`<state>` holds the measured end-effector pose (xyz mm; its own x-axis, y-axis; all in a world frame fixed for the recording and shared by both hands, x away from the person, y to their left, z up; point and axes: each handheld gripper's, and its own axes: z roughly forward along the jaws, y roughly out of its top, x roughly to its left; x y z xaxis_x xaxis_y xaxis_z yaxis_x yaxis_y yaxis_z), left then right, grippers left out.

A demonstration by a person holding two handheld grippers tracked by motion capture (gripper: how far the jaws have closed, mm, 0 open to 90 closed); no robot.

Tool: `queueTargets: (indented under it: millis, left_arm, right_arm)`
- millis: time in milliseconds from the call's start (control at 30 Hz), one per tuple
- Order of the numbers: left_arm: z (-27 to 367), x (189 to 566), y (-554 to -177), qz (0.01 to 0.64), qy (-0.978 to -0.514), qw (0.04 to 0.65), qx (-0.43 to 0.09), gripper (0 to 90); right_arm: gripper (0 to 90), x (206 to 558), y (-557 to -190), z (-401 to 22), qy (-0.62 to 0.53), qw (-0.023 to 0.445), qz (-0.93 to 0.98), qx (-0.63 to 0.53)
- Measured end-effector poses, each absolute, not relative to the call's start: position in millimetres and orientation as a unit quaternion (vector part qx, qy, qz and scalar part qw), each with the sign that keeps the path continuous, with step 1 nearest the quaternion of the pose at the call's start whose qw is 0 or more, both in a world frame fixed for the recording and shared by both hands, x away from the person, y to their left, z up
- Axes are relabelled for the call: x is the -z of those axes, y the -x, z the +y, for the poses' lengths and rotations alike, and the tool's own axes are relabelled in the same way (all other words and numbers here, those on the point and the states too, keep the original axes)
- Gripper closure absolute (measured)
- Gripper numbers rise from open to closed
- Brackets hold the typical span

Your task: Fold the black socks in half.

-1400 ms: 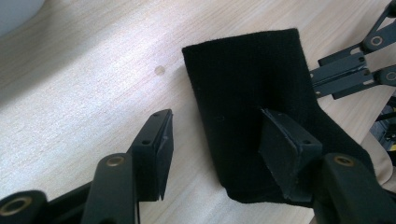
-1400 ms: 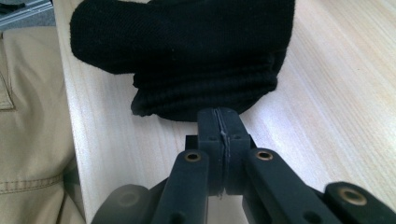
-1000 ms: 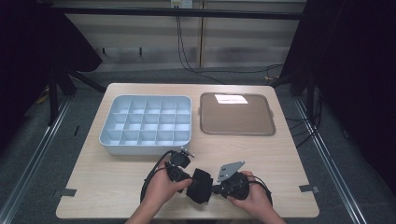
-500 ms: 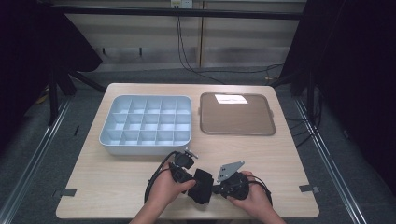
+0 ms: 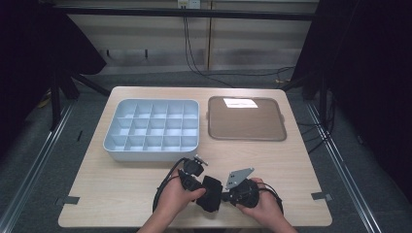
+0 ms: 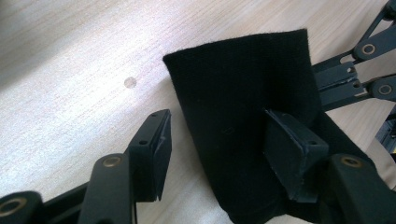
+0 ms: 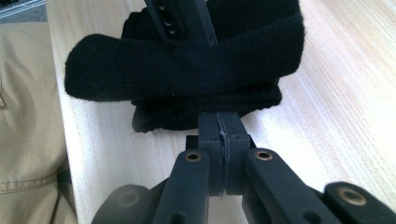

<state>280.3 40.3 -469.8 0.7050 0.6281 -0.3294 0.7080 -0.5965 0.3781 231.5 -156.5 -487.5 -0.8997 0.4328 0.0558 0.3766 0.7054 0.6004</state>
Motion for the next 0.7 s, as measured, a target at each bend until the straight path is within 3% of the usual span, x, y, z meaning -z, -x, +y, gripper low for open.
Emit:
queueTargets:
  millis: [700]
  left_arm:
    - [35.1,469.9,-275.6,0.373,-0.889,0.251,0.081,56.2]
  right_arm:
    - [89.7,487.9,-231.5,-156.0,-0.219,0.050,0.922,-0.316]
